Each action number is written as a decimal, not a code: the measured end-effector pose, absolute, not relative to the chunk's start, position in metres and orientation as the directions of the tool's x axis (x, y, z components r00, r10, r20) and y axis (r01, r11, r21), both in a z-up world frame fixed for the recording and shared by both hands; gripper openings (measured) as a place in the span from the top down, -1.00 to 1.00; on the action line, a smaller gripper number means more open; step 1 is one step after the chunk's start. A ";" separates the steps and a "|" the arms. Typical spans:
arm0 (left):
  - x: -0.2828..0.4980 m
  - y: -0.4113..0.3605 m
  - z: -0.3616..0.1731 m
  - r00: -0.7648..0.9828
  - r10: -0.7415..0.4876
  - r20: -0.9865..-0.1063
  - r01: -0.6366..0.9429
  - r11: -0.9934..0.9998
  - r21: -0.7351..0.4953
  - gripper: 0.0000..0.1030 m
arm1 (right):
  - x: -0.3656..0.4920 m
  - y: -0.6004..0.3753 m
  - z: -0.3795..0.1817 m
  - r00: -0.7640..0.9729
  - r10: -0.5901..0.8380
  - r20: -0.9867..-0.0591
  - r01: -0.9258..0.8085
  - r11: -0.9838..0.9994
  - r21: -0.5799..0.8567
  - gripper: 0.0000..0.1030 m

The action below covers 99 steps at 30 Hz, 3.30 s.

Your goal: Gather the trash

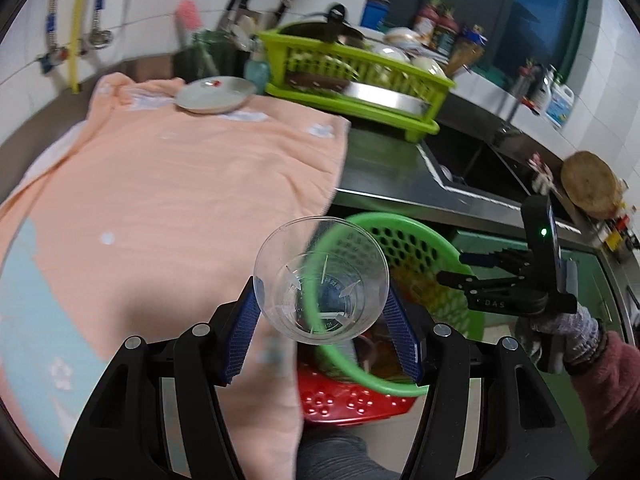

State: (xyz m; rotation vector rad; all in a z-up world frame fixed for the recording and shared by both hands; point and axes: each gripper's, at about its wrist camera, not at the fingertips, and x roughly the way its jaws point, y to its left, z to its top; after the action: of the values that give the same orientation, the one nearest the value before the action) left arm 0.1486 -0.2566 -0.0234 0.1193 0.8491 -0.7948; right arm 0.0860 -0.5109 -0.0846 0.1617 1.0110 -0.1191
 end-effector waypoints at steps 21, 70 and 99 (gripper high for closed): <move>0.128 -0.346 -0.118 0.180 -0.553 -0.814 0.703 0.651 -0.286 -0.17 | 0.036 -0.523 -0.071 0.597 0.015 -0.802 0.191 0.968 0.161 -0.38; 0.120 -0.248 -0.060 0.369 -0.546 -0.752 0.621 0.747 -0.238 -0.72 | 0.004 -0.436 -0.024 0.700 -0.018 -0.714 0.168 0.976 0.139 -0.81; 0.086 -0.091 0.004 0.679 -0.328 -0.656 0.376 0.924 -0.073 -0.90 | 0.017 -0.336 0.017 0.758 0.012 -0.652 0.102 0.986 0.136 -0.81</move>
State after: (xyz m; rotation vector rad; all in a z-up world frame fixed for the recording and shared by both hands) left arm 0.0859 -0.0914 0.0044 0.0694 0.7232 -0.3957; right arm 0.0166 -0.3361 0.0170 0.1669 0.7101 -0.0492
